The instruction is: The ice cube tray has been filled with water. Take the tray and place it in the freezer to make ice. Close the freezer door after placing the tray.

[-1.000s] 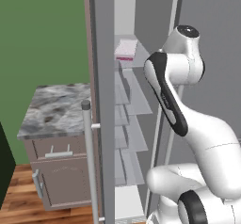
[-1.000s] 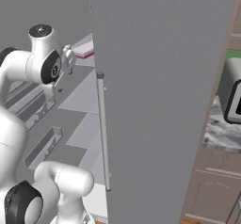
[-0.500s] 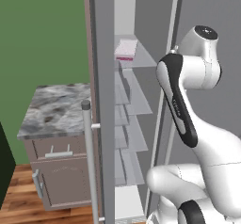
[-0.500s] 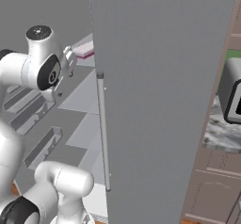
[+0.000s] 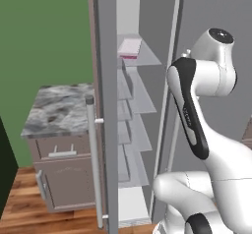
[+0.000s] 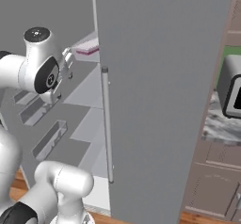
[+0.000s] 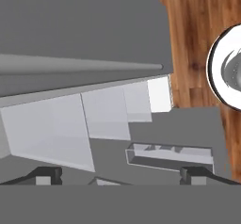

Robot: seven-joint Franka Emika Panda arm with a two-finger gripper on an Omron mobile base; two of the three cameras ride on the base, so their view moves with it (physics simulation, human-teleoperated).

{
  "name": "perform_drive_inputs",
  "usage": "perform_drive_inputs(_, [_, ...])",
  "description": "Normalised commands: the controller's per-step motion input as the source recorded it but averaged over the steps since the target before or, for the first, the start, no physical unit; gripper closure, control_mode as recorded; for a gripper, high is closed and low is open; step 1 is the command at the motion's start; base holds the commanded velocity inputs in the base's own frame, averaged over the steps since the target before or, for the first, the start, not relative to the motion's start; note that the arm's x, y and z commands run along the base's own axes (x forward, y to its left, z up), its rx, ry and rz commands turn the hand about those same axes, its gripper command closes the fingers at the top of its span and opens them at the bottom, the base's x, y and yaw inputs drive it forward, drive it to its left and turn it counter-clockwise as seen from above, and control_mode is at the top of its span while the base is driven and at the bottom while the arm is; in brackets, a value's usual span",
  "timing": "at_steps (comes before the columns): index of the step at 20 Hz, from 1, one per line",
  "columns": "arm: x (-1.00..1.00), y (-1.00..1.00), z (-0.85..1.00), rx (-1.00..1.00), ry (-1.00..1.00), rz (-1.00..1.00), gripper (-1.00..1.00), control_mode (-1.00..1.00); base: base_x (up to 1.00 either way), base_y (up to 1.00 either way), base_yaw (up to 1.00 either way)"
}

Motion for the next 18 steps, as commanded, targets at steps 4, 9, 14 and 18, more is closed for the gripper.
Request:
perform_drive_inputs(4, [0.0, 0.0, 0.0, 0.0, 0.0, 0.0, -1.0, 1.0, -0.49, 0.0, 0.0])
perform_drive_inputs(9, [0.0, 0.0, 0.0, 0.0, 0.0, 0.0, -1.0, 1.0, -0.47, 0.0, 0.0])
perform_drive_inputs(14, [0.0, 0.0, 0.0, 0.0, 0.0, 0.0, -1.0, 1.0, -0.46, 0.0, 0.0])
perform_drive_inputs(18, [0.0, 0.0, 0.0, 0.0, 0.0, 0.0, -1.0, 1.0, -0.49, 0.0, 0.0])
